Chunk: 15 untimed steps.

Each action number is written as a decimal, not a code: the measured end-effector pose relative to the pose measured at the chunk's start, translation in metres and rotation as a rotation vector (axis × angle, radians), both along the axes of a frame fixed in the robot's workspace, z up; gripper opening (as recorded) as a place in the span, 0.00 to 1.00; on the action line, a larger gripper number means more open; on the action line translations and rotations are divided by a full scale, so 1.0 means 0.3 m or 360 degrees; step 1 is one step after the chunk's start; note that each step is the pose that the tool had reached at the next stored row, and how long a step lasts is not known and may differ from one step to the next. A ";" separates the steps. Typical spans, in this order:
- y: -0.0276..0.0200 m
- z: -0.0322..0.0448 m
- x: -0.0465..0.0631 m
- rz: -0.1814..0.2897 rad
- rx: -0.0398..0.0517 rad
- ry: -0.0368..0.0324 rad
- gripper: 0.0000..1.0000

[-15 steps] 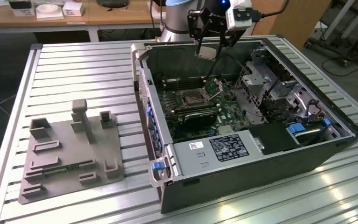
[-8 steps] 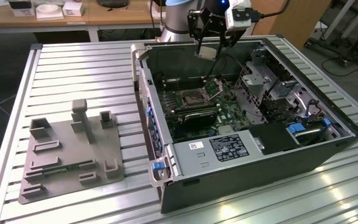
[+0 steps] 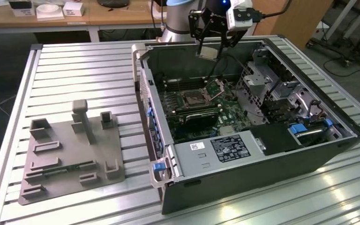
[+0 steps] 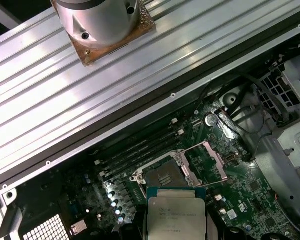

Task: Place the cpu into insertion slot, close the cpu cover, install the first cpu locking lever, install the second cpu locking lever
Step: 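Place the cpu into insertion slot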

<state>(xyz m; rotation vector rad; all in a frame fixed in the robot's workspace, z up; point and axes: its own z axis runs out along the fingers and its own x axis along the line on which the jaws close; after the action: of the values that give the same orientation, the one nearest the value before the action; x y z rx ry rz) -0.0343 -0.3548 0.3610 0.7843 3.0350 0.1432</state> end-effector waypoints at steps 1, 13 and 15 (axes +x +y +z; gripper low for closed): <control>0.000 0.000 0.000 0.0000 0.0000 0.0000 0.54; 0.000 0.000 0.000 -0.0064 0.0000 0.0000 0.54; 0.000 0.000 0.000 -0.0081 0.0000 0.0000 0.54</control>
<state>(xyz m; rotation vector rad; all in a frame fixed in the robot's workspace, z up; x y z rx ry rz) -0.0343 -0.3548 0.3609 0.8605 3.0118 0.1430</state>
